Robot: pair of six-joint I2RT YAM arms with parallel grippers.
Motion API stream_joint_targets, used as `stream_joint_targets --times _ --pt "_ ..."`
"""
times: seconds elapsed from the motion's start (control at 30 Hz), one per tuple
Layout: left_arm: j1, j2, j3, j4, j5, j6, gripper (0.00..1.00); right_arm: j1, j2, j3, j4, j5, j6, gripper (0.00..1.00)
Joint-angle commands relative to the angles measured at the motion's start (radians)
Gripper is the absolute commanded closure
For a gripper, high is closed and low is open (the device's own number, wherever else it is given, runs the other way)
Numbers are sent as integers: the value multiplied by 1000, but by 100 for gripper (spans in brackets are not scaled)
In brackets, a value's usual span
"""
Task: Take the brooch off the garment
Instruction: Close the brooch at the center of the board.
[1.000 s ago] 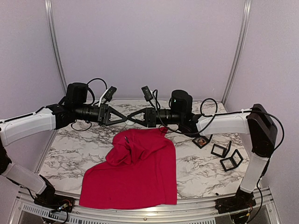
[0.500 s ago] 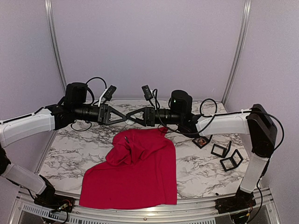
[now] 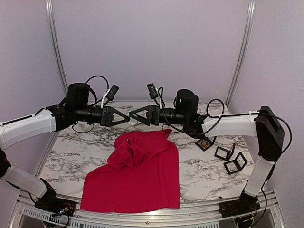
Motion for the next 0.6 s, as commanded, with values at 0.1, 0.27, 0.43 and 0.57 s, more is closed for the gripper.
stream_joint_targets --times 0.1,0.27,0.43,0.57 --pt "-9 14 76 -66 -158 215 100 -35 -72 6 -16 34 12 10" --pt "-45 19 122 -72 -348 382 100 -50 -82 44 -77 36 5 7" --pt "-120 4 127 -2 -568 579 100 -77 -80 67 -90 25 35 7" --pt "-185 -6 122 49 -736 727 100 -99 -80 72 -94 19 71 8"
